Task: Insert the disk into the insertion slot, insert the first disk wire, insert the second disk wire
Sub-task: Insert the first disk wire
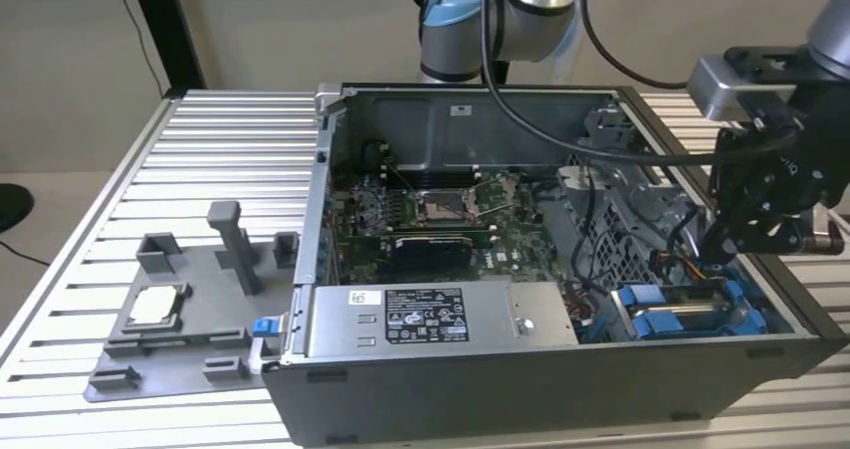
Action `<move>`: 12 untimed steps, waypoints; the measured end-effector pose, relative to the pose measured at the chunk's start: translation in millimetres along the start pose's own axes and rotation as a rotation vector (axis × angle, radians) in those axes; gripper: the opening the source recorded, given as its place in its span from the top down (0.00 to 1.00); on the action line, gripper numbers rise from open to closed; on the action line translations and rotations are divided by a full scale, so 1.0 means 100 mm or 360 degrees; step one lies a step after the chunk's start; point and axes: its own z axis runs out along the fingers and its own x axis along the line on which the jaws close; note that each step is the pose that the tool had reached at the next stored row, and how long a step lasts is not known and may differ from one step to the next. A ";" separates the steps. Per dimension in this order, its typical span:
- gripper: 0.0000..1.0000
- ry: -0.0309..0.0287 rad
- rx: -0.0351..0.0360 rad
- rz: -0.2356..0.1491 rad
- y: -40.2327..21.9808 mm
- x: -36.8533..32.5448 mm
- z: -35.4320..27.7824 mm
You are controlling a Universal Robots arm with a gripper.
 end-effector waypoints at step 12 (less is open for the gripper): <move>1.00 0.00865 0.0033 -0.0014 0.250 0.044 0.007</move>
